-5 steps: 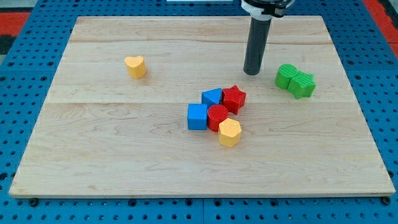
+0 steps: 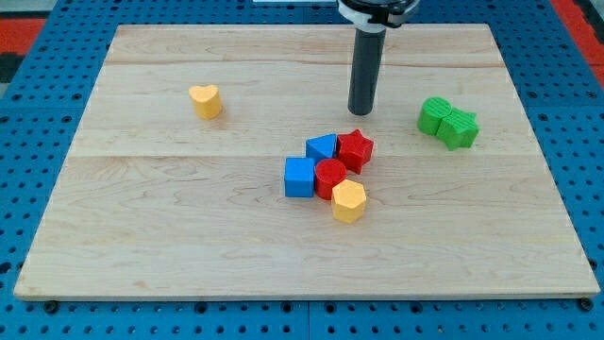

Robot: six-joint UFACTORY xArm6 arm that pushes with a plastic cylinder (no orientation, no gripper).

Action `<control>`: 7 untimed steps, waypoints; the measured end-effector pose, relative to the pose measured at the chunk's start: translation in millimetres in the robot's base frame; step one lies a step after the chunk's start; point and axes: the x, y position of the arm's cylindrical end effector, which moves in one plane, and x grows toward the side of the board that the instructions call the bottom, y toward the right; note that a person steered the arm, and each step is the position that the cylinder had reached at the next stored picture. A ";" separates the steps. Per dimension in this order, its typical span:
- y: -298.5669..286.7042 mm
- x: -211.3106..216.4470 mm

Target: Move the yellow heart to the top right of the board

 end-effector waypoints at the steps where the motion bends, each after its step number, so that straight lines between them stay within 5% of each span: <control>1: -12.0 0.3; 4: -23.4 0.3; 7: -129.9 23.3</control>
